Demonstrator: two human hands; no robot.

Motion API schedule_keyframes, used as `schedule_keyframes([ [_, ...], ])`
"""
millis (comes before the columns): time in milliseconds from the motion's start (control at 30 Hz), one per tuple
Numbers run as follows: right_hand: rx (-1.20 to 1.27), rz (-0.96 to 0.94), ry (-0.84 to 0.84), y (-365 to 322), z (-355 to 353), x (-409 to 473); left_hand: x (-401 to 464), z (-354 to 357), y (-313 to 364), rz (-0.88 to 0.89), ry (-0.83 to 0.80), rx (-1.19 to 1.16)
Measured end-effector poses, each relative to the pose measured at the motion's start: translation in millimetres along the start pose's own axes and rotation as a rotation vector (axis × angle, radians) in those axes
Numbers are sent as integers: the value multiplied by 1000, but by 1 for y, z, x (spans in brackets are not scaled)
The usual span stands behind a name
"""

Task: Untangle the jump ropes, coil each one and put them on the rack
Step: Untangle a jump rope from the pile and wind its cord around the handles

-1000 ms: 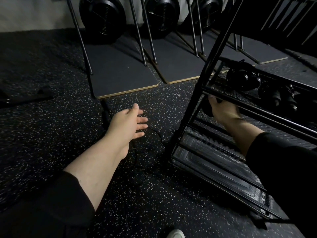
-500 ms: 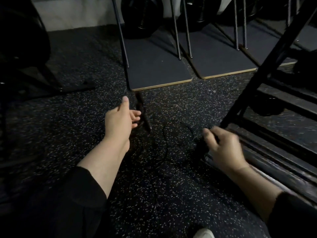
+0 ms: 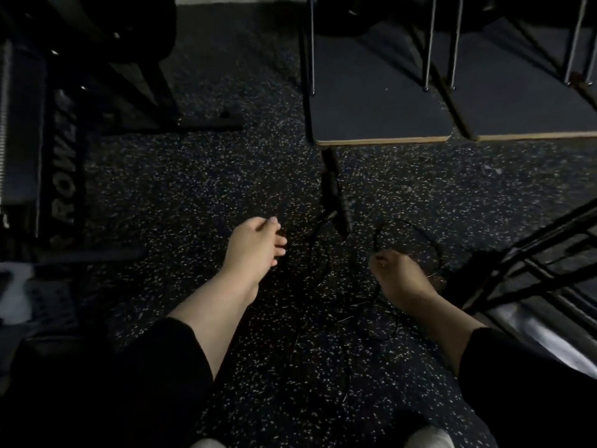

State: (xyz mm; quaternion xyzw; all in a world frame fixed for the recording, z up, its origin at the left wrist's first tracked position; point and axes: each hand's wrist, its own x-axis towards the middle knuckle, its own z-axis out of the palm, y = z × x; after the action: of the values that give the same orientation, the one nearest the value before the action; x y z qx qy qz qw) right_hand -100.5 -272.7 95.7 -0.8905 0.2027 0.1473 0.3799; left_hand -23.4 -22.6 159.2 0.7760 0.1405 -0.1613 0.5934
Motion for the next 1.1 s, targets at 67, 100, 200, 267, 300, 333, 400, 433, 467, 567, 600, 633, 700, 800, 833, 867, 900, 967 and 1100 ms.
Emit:
schedule_keyframes([
  [67, -3, -17, -7, 18, 17, 35, 29, 15, -17, -10, -19, 53],
  [100, -23, -11, -6, 25, 24, 52, 42, 23, -25, -12, -30, 82],
  [200, -65, 39, -16, 43, 37, 115, 83, 43, -50, -15, -51, 161],
  [267, -104, 34, -53, 52, 44, 158, 112, 54, -66, -12, -64, 231],
  [300, -148, 25, -64, 57, 49, 179, 127, 58, -74, -2, -65, 273],
  [333, -203, 24, -65, 60, 53, 197, 140, 62, -82, 4, -68, 316],
  [400, -289, 14, -46, 63, 62, 225, 163, 66, -96, -1, -81, 378],
  [433, -302, 16, -42, 61, 66, 237, 172, 67, -103, -3, -91, 390],
  [467, -303, 24, -39, 60, 72, 249, 181, 68, -109, -6, -100, 392],
  [567, -277, 59, -47, 58, 86, 285, 199, 66, -124, -20, -104, 374],
  [600, -252, 77, -46, 58, 93, 298, 203, 64, -128, -21, -106, 364],
  [633, -214, 109, -37, 57, 98, 308, 207, 62, -132, -22, -111, 360],
  [700, -110, 225, 23, 53, 106, 329, 212, 57, -138, -27, -125, 357],
  [800, 86, 389, 166, 49, 114, 350, 221, 50, -145, -29, -145, 359],
  [833, 123, 405, 189, 52, 117, 356, 224, 48, -146, -23, -150, 367],
  [867, 141, 402, 192, 55, 121, 359, 226, 46, -147, -17, -152, 373],
  [900, 152, 403, 208, 59, 125, 363, 229, 45, -147, -14, -154, 376],
  [967, 166, 391, 298, 61, 132, 365, 233, 44, -147, -10, -154, 379],
  [1100, 151, 205, 339, 44, 133, 368, 239, 44, -146, 0, -143, 372],
])
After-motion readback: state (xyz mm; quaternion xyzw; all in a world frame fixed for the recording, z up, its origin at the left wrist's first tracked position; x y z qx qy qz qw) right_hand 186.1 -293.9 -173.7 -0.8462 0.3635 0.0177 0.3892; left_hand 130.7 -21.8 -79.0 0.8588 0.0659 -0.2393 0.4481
